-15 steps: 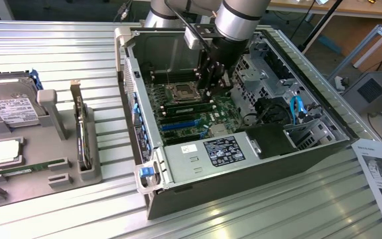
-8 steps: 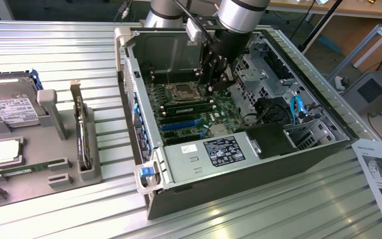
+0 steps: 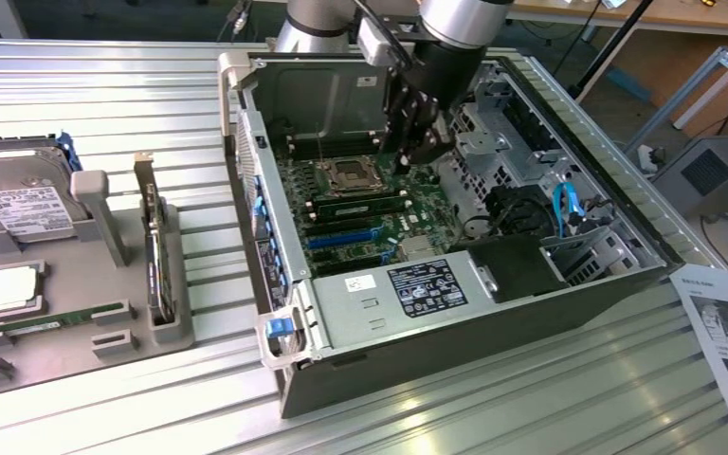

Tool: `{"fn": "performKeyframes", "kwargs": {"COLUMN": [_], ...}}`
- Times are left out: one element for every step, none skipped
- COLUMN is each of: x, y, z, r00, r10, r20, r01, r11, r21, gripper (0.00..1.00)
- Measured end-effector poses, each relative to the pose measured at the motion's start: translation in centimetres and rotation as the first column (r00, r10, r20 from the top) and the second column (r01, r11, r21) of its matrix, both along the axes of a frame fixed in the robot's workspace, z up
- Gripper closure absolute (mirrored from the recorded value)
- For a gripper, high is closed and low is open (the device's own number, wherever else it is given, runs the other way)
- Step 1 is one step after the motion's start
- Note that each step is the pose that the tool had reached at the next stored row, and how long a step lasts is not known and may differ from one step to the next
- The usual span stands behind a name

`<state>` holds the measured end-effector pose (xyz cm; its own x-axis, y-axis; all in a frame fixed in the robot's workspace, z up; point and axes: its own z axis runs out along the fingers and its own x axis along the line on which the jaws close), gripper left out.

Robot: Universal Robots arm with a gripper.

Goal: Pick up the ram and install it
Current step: 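Insert the ram into the slot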

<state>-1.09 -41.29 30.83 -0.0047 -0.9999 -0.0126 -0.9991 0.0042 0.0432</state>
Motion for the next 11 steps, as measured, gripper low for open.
{"fn": "performKeyframes", "kwargs": {"x": [0.0,0.0,0.0,0.0,0.0,0.0,0.0,0.0,0.0,0.0,0.0], "y": [0.0,0.0,0.0,0.0,0.01,0.02,0.03,0.03,0.04,0.04,0.04], "z": [0.19,0.35,0.49,0.6,0.7,0.86,1.01,1.09,1.16,1.18,1.18], "r00": [1.0,1.0,1.0,1.0,1.0,1.0,1.0,1.0,1.0,1.0,1.0], "r10": [0.0,0.0,0.0,0.0,0.0,0.0,0.0,0.0,0.0,0.0,0.0], "r20": [0.0,0.0,0.0,-0.0001,-0.0001,-0.0001,0.0,0.0,0.0,0.0001,0.0001], "r01": [0.0,0.0,0.0,0.0,0.0,0.0,0.0,0.0,0.0,0.0,0.0], "r11": [1.0,1.0,1.0,1.0,1.0,1.0,1.0,1.0,1.0,1.0,1.0], "r21": [-0.0001,0.0,-0.0001,-0.0003,-0.0002,-0.0005,-0.0007,-0.0008,-0.0011,-0.0008,-0.0007], "gripper": [0.56,0.56,0.56,0.56,0.56,0.56,0.56,0.56,0.56,0.56,0.56]}}
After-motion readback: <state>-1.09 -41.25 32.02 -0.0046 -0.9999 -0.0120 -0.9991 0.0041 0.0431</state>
